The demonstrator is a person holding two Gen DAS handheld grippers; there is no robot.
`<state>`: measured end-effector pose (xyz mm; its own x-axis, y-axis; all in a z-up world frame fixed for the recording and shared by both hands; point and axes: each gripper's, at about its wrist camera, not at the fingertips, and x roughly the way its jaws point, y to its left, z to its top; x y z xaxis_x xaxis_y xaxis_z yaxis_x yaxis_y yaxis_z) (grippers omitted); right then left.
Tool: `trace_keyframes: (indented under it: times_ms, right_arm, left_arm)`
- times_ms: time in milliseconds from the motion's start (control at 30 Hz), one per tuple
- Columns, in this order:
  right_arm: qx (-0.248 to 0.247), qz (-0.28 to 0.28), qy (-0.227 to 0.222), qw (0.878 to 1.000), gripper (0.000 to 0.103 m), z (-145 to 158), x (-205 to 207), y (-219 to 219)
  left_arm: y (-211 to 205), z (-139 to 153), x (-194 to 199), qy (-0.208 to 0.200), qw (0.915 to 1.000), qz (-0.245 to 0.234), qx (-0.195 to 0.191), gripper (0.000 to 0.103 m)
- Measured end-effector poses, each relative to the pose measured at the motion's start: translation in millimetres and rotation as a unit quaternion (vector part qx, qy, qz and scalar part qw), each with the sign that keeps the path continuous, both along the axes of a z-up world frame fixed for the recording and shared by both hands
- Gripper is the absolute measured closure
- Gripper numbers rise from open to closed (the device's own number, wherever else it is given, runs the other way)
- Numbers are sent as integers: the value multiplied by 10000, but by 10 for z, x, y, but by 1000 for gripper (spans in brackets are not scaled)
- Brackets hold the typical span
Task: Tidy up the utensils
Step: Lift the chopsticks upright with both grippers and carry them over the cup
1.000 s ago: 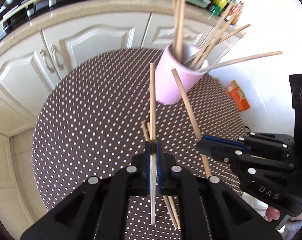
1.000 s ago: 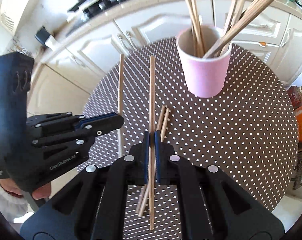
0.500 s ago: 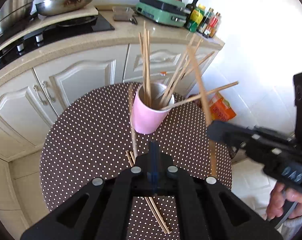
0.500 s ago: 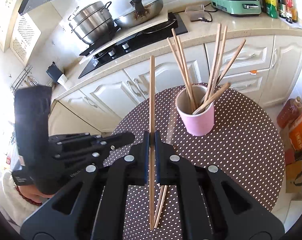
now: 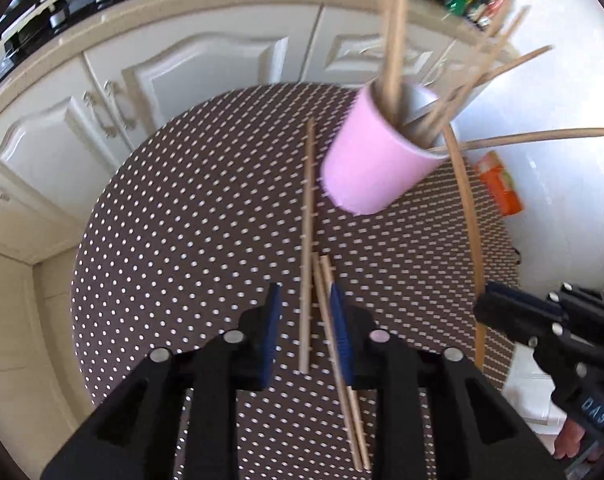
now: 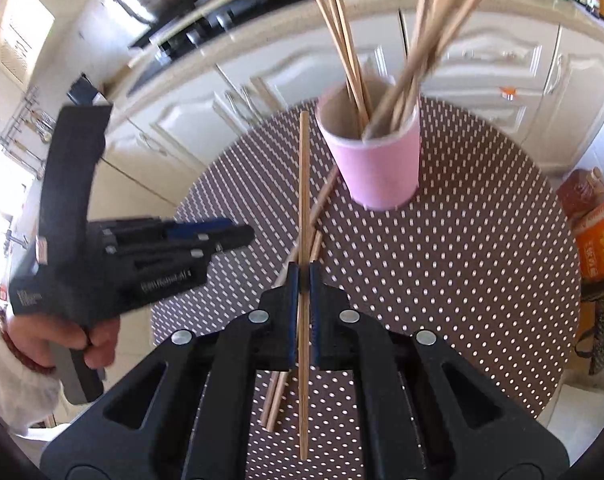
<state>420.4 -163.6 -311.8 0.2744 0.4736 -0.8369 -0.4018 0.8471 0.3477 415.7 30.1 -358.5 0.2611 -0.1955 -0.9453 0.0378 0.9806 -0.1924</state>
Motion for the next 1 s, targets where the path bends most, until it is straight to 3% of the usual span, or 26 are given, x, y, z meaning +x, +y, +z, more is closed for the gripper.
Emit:
trace_keyframes:
  times_ms: [367,733,800,833,1000]
  right_arm:
    - [-321,181,351,9987,97,-456,200,64]
    - [-490,313,483,9971,97,-703,279,154]
    - [-499,325,499,9970,97,-730,271,172]
    - [-493,329,500,9970,97,-730,276,170]
    - [-478,339,512,9970,97,-732,280,184]
  left_arm:
    - [-116,-449,499,365,9990,-91,258,78]
    - [-441,-723,910,656,9946,-595,539,78]
    - [-507,-755,943,650,9929,-709,706,86]
    - [-532,-771,953,638,9918,-753,814,97]
    - [-526,-790,899,559,9929,-829,647,98]
